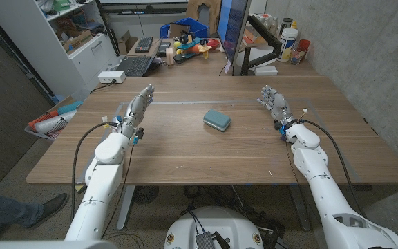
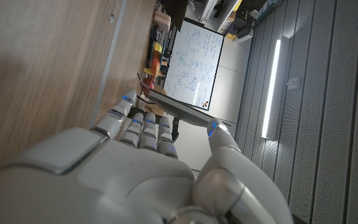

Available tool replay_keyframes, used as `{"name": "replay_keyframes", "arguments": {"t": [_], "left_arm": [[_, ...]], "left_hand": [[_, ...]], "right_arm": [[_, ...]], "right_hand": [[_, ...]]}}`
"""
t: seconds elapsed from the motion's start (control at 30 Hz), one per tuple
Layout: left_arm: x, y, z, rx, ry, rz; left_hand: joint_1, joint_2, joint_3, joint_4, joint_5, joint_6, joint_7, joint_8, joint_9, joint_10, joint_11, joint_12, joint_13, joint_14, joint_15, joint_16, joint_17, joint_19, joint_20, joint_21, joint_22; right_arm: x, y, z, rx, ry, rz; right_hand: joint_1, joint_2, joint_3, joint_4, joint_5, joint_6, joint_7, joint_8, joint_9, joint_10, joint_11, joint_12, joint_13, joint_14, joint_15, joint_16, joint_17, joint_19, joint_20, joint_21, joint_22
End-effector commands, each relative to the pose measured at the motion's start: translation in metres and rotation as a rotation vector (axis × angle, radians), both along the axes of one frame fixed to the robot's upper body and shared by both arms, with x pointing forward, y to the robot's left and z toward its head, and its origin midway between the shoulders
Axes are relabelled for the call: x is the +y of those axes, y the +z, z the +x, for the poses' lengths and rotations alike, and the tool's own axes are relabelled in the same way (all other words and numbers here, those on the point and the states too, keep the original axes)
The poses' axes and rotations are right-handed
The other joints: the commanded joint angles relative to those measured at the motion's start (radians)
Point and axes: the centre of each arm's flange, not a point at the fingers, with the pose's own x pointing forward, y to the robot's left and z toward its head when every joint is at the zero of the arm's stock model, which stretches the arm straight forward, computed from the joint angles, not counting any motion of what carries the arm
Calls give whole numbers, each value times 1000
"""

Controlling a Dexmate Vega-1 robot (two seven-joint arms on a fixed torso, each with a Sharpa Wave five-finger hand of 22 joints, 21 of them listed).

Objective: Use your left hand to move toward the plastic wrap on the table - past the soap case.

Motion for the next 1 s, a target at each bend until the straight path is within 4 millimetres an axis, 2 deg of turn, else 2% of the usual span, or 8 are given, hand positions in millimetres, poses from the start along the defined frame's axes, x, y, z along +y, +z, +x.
{"name": "replay_keyframes", "arguments": {"t": [0.03, 1.0], "left_arm": [[3, -1, -8, -4, 45, 46], [8, -7, -28, 14, 199, 126]], "left_hand": [[10, 3, 3, -6, -4, 6, -1, 4, 4, -1, 0, 6, 4, 2, 3, 4, 3, 3, 11, -4, 4], [22, 8, 4, -17, -5, 16, -2, 7, 4, 1, -3, 7, 4, 3, 1, 4, 3, 0, 13, -12, 5]], "right_arm": [[3, 0, 2, 2, 5, 1], [3, 3, 9, -5, 25, -1]], "right_hand": [[3, 5, -4, -4, 7, 12, -2, -3, 2, 11, -3, -4, 6, 7, 0, 4, -1, 0, 6, 5, 5], [4, 8, -11, -6, 7, 13, -2, -5, 2, 11, -2, -6, 6, 6, 0, 4, -6, -1, 6, 5, 5]]}}
